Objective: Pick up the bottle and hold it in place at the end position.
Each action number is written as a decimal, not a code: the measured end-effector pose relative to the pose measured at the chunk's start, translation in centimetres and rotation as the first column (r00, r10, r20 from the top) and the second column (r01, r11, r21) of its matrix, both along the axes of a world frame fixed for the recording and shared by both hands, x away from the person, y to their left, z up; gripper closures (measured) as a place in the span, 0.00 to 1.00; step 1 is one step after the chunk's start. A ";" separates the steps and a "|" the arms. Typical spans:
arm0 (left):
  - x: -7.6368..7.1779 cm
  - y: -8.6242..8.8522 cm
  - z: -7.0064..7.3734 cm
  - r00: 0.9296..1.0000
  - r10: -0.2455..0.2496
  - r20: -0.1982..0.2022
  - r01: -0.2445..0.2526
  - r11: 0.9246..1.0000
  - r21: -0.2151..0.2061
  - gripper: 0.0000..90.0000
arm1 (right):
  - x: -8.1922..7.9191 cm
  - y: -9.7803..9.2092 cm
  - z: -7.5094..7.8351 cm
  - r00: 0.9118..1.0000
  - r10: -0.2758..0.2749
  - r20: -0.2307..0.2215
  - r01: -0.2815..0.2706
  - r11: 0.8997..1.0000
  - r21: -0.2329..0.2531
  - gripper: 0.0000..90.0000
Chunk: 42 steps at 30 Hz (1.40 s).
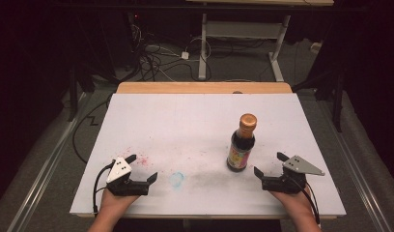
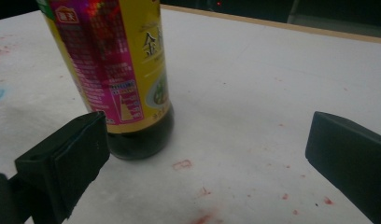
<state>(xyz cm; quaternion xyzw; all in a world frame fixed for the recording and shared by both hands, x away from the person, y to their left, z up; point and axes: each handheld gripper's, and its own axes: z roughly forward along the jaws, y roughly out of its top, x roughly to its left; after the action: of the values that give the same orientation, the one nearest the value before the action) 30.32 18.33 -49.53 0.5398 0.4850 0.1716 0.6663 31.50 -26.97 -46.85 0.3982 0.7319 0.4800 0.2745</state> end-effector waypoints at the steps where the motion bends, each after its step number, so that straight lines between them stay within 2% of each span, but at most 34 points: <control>1: 0.0 0.0 0.0 1.000 -0.001 -0.001 0.001 1.000 -0.001 0.00 | 0.0 0.1 0.1 1.000 0.010 -0.002 -0.010 1.000 0.006 0.01; 10: 0.0 0.0 0.0 1.000 -0.001 0.003 0.001 1.000 0.003 0.00 | 0.5 2.0 0.7 0.997 0.072 0.006 -0.072 0.997 0.010 0.02; 21: -0.1 0.0 0.0 1.000 -0.003 0.010 0.003 1.000 0.006 0.00 | 1.5 4.4 1.4 0.992 0.127 0.018 -0.128 0.992 0.014 0.09; 27: -0.1 -0.1 0.0 1.000 -0.005 0.011 0.005 1.000 0.008 0.00 | 2.6 5.2 2.2 0.989 0.144 0.034 -0.145 0.989 0.033 0.17; 34: -0.2 -0.1 0.0 1.000 -0.003 0.014 0.003 1.000 0.010 0.00 | 3.6 5.8 2.2 0.982 0.188 0.016 -0.189 0.980 0.062 0.29; 39: -0.2 -0.1 0.0 1.000 -0.003 0.016 0.002 1.000 0.014 0.00 | 3.7 6.0 2.4 0.980 0.197 0.019 -0.197 0.979 0.048 0.33; 42: -0.2 -0.1 -0.1 1.000 -0.003 0.016 0.003 1.000 0.014 0.00 | 3.5 6.2 2.4 0.983 0.183 0.026 -0.184 0.982 0.037 0.34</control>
<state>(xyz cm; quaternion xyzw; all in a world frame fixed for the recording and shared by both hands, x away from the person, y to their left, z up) 30.15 18.21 -49.58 0.5438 0.4778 0.1782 0.6666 35.04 -20.80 -44.47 0.3288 0.7529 0.5219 0.2294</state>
